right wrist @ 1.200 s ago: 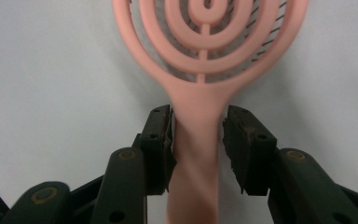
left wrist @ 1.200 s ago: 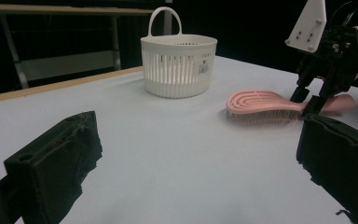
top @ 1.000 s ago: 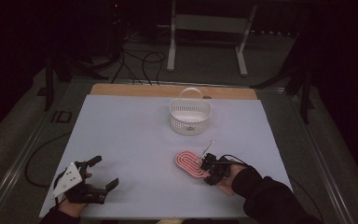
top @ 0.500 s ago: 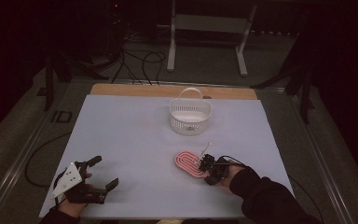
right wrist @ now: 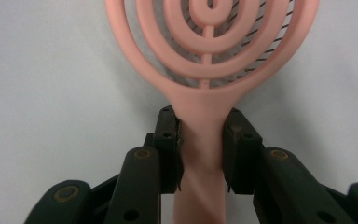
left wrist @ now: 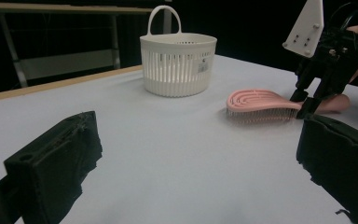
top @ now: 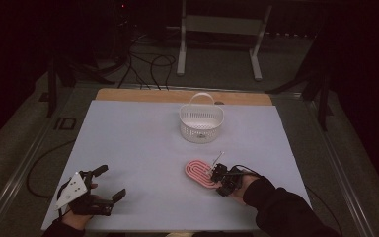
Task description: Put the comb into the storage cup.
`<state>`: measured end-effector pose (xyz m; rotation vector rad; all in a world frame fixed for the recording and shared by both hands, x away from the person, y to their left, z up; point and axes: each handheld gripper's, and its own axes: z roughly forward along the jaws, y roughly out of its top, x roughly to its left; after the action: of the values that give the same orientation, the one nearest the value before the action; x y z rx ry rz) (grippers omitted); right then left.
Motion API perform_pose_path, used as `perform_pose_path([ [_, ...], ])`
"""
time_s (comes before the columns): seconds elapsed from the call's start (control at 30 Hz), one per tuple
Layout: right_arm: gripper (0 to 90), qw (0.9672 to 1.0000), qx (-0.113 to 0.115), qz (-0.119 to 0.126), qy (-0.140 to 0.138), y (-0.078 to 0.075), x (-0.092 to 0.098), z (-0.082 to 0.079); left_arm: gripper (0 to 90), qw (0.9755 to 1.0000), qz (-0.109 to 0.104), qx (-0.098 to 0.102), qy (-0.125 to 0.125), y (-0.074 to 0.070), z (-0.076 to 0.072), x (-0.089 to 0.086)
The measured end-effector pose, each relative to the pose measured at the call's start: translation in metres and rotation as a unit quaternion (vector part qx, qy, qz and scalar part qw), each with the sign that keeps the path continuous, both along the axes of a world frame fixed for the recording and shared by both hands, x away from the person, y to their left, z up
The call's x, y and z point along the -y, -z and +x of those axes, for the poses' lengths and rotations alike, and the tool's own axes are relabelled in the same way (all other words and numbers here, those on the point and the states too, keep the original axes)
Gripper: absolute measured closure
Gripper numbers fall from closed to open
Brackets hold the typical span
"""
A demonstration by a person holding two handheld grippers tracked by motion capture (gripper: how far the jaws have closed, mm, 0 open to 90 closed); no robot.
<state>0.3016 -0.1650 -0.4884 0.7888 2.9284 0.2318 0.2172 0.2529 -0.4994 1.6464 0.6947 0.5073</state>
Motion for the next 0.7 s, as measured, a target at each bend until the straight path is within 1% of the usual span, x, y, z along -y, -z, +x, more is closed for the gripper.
perform_pose_path([
  [0.07,70.4,0.9999,-0.003,0.005,0.010,0.000,0.000,-0.001,0.0,1.0000,-0.001,0.000,0.000,0.000,0.000,0.000],
  [0.1,70.5,0.9999,-0.002,0.011,0.002,0.000,0.002,-0.001,0.0,1.0000,0.000,0.000,0.000,0.000,0.000,0.000],
  [0.2,70.5,0.9998,0.003,0.019,-0.001,0.000,0.004,-0.001,0.0,1.0000,-0.001,-0.001,0.000,0.000,0.000,0.000],
  [0.23,70.5,0.9998,0.004,0.019,0.003,0.000,0.004,-0.002,0.0,1.0000,-0.001,-0.001,0.000,0.000,0.000,0.000],
  [0.33,70.6,0.9995,0.006,0.032,0.008,0.000,0.007,-0.001,0.0,1.0000,-0.001,-0.001,0.000,0.000,0.000,0.000],
  [0.37,70.6,0.9994,0.008,0.032,0.000,-0.001,0.008,-0.001,0.0,1.0000,-0.001,-0.001,0.000,0.000,0.001,0.000],
  [0.4,70.7,0.9992,0.011,0.038,0.010,-0.002,0.007,-0.002,0.0,1.0000,-0.001,-0.001,0.000,0.001,0.001,0.000],
  [0.43,70.7,0.9989,0.013,0.043,0.014,-0.003,0.008,-0.002,0.0,1.0000,-0.001,-0.001,0.000,0.001,0.001,0.000],
  [0.47,70.7,0.9987,0.017,0.046,0.009,-0.004,0.009,-0.001,0.0,1.0000,-0.001,-0.002,0.000,0.001,0.001,0.000],
  [0.5,70.7,0.9986,0.021,0.048,0.011,-0.006,0.009,-0.001,0.0,1.0000,0.000,-0.002,0.000,0.001,0.001,0.000],
  [0.53,70.7,0.9979,0.025,0.056,0.020,-0.010,0.010,-0.001,0.0,1.0000,-0.001,-0.002,0.000,0.001,0.001,0.000],
  [0.6,70.7,0.9978,0.025,0.059,0.018,-0.012,0.011,0.000,0.0,1.0000,-0.001,-0.001,-0.001,0.001,0.001,0.000],
  [0.67,70.7,0.9970,0.025,0.071,0.019,-0.015,0.012,0.000,0.0,1.0000,-0.002,-0.002,-0.001,0.001,0.001,0.000],
  [0.7,70.7,0.9967,0.026,0.075,0.015,-0.016,0.012,0.000,0.0,1.0000,-0.001,-0.002,-0.001,0.001,0.001,0.000],
])
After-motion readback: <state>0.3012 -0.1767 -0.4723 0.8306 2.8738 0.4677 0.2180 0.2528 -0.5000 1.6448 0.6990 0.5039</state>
